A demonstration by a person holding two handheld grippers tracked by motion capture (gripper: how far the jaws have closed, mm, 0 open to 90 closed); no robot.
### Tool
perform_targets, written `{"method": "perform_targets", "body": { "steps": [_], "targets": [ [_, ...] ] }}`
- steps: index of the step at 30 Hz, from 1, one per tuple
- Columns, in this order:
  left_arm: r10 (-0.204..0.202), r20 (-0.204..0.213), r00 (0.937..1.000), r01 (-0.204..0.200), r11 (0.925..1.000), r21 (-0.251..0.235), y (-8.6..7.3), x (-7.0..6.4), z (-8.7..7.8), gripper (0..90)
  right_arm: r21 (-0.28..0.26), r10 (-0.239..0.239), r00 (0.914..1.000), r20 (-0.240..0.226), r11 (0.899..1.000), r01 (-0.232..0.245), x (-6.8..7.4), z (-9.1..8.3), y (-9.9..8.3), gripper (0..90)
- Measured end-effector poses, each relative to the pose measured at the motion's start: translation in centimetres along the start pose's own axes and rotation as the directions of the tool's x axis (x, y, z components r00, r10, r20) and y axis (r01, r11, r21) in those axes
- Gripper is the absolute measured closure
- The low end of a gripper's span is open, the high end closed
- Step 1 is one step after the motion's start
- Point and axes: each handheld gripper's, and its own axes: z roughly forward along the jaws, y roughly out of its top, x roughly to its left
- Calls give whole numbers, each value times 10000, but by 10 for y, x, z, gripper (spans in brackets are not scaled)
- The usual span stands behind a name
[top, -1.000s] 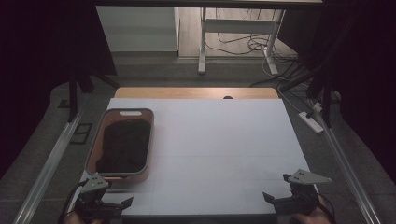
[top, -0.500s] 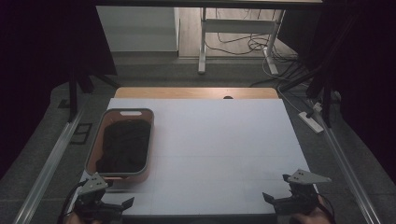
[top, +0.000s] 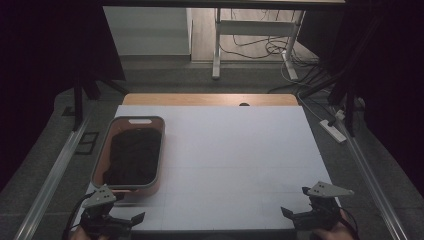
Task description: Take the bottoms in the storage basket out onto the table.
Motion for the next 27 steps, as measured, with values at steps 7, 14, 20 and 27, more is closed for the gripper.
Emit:
{"method": "perform_targets", "body": {
  "steps": [7,14,20,27],
  "targets": [
    [115,-44,9999,-115,9999,-38,5,-2,-3,12,25,8,10000,-13,10000,-8,0,0,0,0],
    [577,-478,9972,-576,9983,41,13,-8,-4,5,57,2,10000,-20,10000,-2,0,0,0,0],
    [410,-546,9977,-412,9991,-34,17,-7,-5,0,66,5,10000,-22,10000,-4,0,1,0,0],
    [200,-585,9981,-205,9998,-81,22,-4,-6,0,64,35,10000,-32,10000,-35,-1,1,0,0]
  ]
}}
